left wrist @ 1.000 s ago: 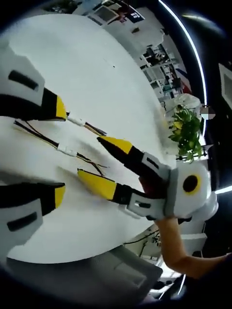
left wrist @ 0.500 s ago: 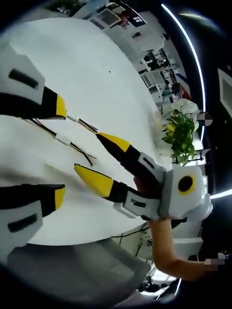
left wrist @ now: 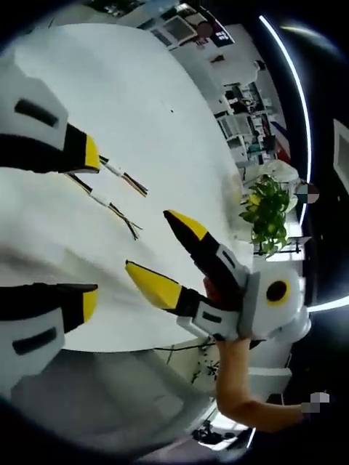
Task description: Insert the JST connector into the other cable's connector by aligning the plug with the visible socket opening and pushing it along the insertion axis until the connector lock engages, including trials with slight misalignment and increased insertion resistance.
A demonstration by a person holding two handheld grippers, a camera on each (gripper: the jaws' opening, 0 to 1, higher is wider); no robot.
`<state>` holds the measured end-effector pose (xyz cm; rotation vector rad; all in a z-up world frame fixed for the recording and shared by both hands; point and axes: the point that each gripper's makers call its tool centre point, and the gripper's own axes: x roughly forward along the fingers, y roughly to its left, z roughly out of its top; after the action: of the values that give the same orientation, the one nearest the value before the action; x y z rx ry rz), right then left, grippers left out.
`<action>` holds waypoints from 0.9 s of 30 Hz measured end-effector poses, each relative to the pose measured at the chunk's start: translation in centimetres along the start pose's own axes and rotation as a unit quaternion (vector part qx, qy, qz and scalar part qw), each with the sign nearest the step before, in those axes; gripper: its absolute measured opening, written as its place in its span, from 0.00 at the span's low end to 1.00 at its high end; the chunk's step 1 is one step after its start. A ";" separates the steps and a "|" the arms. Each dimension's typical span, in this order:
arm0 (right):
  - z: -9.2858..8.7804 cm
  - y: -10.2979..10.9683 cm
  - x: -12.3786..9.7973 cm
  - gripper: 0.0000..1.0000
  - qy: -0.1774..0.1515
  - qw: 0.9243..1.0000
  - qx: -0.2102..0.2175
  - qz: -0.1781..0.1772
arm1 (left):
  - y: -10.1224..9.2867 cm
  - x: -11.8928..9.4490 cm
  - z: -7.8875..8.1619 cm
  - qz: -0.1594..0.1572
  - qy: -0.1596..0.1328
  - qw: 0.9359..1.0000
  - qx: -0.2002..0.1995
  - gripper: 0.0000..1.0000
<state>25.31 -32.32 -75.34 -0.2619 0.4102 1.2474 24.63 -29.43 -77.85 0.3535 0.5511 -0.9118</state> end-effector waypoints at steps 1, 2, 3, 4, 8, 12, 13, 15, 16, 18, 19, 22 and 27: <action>0.1 0.1 -0.1 0.43 0.000 1.000 0.001 -0.002 | 0.0 -0.2 0.0 0.001 -0.001 1.000 -0.001 0.58; 0.1 0.2 -0.3 0.43 0.000 1.000 0.003 -0.003 | 0.0 -0.4 0.1 0.002 -0.002 1.000 -0.004 0.59; 0.2 0.4 -0.4 0.43 0.000 1.000 0.005 -0.005 | -0.1 -0.5 0.1 0.002 -0.004 1.000 -0.007 0.60; 0.3 0.6 -0.6 0.44 -0.001 1.000 0.007 -0.007 | -0.1 -0.8 0.2 0.003 -0.007 1.000 -0.009 0.60; 0.4 1.4 -1.1 0.46 0.000 1.000 0.016 -0.013 | -0.4 -1.7 0.3 0.008 -0.015 1.000 -0.019 0.63; 0.6 2.1 -1.6 0.47 -0.002 1.000 0.022 -0.018 | -1.0 -2.6 0.4 0.010 -0.018 1.000 -0.021 0.66; 0.7 2.2 -1.7 0.48 -0.001 0.999 0.024 -0.020 | -1.0 -2.6 0.4 0.009 -0.019 1.000 -0.020 0.66; 0.9 2.4 -2.0 0.49 -0.004 0.999 0.030 -0.025 | -1.2 -3.0 0.3 0.009 -0.019 1.000 -0.020 0.67; 1.0 2.5 -2.0 0.49 -0.004 0.999 0.031 -0.025 | -1.2 -3.1 0.3 0.010 -0.019 1.000 -0.021 0.67; 1.1 2.9 -2.1 0.50 -0.003 0.999 0.032 -0.026 | -1.2 -3.4 0.3 0.013 -0.020 0.999 -0.024 0.68; 1.1 3.0 -2.1 0.51 -0.002 0.999 0.032 -0.026 | -1.3 -3.6 0.3 0.014 -0.021 0.999 -0.028 0.69; 1.2 3.4 -2.3 0.52 0.000 0.999 0.032 -0.030 | -1.4 -4.0 0.2 0.017 -0.025 0.999 -0.035 0.71; 1.3 3.8 -2.9 0.53 -0.002 0.998 0.041 -0.040 | -1.6 -4.8 0.1 0.024 -0.032 0.998 -0.045 0.71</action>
<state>21.17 -33.09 -72.79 -0.2035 0.4415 1.1509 21.04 -27.27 -75.08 0.2548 0.5215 -0.8453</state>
